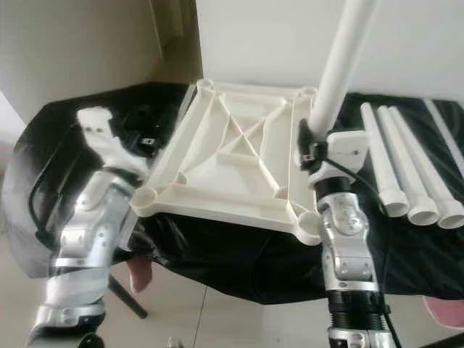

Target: Building children table

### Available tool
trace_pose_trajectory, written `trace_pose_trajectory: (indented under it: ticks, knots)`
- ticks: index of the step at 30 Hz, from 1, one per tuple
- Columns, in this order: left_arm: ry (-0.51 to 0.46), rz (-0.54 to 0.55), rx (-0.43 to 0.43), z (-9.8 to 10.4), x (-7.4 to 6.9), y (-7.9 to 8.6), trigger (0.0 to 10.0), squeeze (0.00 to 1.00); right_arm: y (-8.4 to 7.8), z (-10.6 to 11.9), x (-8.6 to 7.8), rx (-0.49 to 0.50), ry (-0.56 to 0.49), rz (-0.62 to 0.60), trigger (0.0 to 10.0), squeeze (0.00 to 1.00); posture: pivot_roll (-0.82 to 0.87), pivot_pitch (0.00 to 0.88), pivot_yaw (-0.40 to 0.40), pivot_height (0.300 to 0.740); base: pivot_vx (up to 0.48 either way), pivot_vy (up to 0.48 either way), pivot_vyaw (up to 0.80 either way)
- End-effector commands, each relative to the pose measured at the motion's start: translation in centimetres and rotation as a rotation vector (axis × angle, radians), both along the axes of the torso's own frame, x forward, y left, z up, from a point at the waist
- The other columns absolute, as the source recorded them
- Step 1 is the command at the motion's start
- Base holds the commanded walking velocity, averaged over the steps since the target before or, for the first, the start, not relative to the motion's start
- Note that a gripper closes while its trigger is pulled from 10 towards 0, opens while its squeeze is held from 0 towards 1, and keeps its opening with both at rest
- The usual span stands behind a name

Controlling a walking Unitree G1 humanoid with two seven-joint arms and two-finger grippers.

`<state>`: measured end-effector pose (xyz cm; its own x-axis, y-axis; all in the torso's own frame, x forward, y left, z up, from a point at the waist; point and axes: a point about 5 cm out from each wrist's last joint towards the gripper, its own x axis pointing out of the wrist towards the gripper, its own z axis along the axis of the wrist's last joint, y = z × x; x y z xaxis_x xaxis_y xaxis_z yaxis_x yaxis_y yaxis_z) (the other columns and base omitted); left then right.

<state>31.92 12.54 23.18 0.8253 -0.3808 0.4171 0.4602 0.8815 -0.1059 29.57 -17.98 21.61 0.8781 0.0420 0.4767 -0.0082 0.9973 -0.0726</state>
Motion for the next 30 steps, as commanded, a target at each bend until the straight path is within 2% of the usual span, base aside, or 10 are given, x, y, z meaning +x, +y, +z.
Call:
trace_pose_trajectory:
  ticks: [1, 8, 10, 13, 21, 30]
  knots:
    - [0.007, -0.120, 0.066, -0.6, -0.5, -1.1, 10.0, 0.00, -0.2, -0.5, -0.1, 0.000, 0.015, -0.010, 10.0, 0.00, -0.02, 0.016, 0.015, 0.740, 0.000, 0.000, 0.00]
    - [0.030, -0.187, 0.169, -1.7, -1.1, -2.2, 10.0, 0.00, -0.3, -1.2, -0.3, -0.008, 0.042, -0.019, 10.0, 0.00, -0.02, 0.012, 0.018, 0.740, 0.000, 0.000, 0.00]
    - [0.038, -0.206, 0.223, -2.4, -1.3, -2.7, 10.0, 0.00, -0.4, -1.8, -0.6, -0.013, 0.064, -0.029, 10.0, 0.00, -0.02, 0.008, 0.021, 0.740, 0.000, 0.000, 0.00]
    - [0.052, -0.183, 0.252, -2.8, -1.1, -2.6, 10.0, 0.00, -0.5, -2.1, -0.7, -0.011, 0.074, -0.041, 10.0, 0.00, -0.03, 0.002, 0.025, 0.740, 0.000, 0.000, 0.00]
    - [0.086, -0.125, 0.233, -2.9, -0.4, -2.0, 10.0, 0.00, -0.8, -2.0, -0.4, 0.004, 0.084, -0.062, 10.0, 0.00, -0.03, 0.000, 0.030, 0.740, 0.000, 0.000, -0.11]
    - [0.098, -0.092, 0.211, -3.0, -0.2, -1.9, 10.0, 0.00, -1.1, -1.9, -0.1, 0.004, 0.085, -0.077, 10.0, 0.00, -0.04, 0.000, 0.029, 0.740, 0.000, 0.000, -0.78]
